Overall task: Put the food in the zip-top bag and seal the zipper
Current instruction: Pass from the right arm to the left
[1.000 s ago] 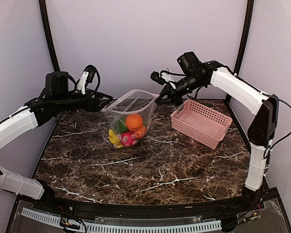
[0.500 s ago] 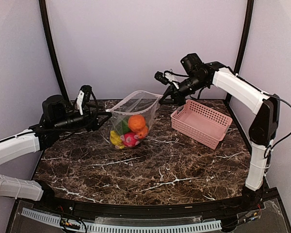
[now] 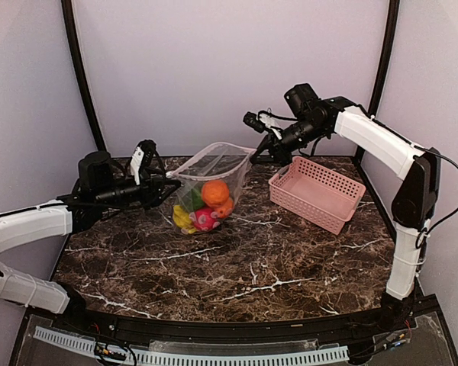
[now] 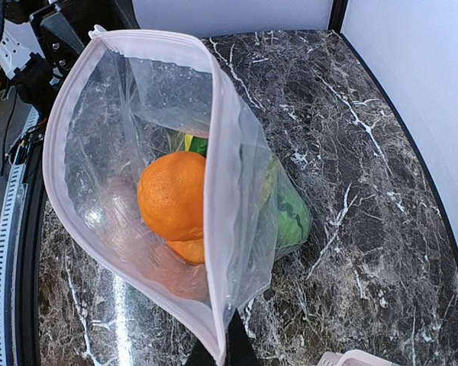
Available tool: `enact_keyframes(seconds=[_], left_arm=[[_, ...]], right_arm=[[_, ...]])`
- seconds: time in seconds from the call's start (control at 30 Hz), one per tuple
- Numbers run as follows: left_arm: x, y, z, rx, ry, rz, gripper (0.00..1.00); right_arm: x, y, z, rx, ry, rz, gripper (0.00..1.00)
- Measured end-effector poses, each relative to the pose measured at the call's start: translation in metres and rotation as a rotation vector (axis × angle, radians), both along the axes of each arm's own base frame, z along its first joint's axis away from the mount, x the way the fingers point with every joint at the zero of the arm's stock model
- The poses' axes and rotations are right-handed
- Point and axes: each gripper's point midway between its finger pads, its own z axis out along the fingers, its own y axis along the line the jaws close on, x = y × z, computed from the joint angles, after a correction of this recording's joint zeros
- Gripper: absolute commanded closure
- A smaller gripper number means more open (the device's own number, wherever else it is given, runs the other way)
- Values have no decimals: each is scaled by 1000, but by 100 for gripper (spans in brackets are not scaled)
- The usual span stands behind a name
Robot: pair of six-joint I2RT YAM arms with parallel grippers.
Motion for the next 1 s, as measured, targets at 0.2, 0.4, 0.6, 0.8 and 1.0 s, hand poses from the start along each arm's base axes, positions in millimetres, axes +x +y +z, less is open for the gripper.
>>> enact_keyframes(seconds=[0.2, 0.4, 0.6, 0.8, 1.0], left_arm=[[2, -2, -6, 18, -4, -9, 86], [4, 0, -5, 29, -24, 4, 93], [7, -1, 18, 47, -67, 3, 97], [9, -6, 59, 59, -98, -27, 99], [13, -18, 82, 53, -48, -80, 99]], right_arm=[[1, -1, 1, 2, 5, -8, 100], [6, -8, 2, 12, 19, -24, 100], [8, -18, 6, 7, 33, -36, 100], [3, -29, 6, -17, 50, -21, 67], [-14, -28, 48, 46, 5, 26, 44]])
